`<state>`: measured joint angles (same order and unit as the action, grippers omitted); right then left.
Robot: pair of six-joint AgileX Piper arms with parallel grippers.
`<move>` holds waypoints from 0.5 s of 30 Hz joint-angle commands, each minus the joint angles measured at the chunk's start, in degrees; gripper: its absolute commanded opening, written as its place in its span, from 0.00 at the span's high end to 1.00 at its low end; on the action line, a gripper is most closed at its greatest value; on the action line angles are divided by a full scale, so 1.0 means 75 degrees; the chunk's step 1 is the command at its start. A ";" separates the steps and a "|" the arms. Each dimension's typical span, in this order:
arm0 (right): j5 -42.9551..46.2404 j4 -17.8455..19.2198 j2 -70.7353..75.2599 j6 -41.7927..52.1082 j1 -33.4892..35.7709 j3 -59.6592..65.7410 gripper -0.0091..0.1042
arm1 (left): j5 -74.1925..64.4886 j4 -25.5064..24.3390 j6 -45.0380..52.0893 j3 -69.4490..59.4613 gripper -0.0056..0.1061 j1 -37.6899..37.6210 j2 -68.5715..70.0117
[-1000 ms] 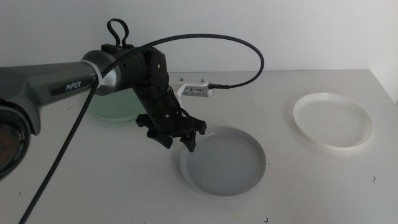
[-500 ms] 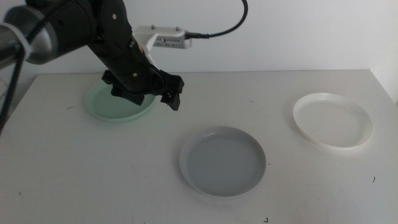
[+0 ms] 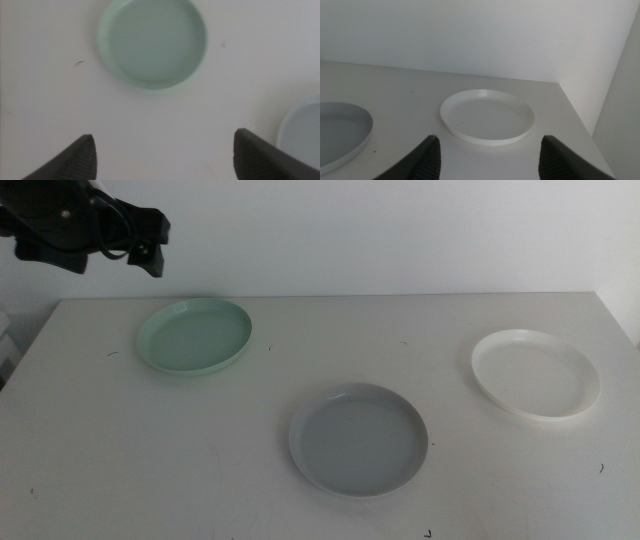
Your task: Stack the three bowls on top of each other.
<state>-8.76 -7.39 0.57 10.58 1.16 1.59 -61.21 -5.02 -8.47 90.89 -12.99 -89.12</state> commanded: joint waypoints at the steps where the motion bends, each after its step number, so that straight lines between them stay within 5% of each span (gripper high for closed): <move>1: 0.0536 0.0064 0.0206 0.0064 -0.0055 -0.0041 0.48 | -0.0098 -0.0081 -0.0098 0.0552 0.01 0.0330 0.0273; 8: 0.0536 0.0064 0.0206 0.0064 -0.0055 -0.0041 0.48 | -0.0434 0.0126 0.0293 0.1648 0.01 0.1124 -0.0327; 15: 0.0536 0.0064 0.0206 0.0064 -0.0055 -0.0041 0.48 | -0.0558 0.1599 0.1214 0.2668 0.01 0.2079 -0.1586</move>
<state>-8.81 -7.39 0.57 10.58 1.16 1.59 -67.40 3.26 -0.95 107.72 1.31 -101.53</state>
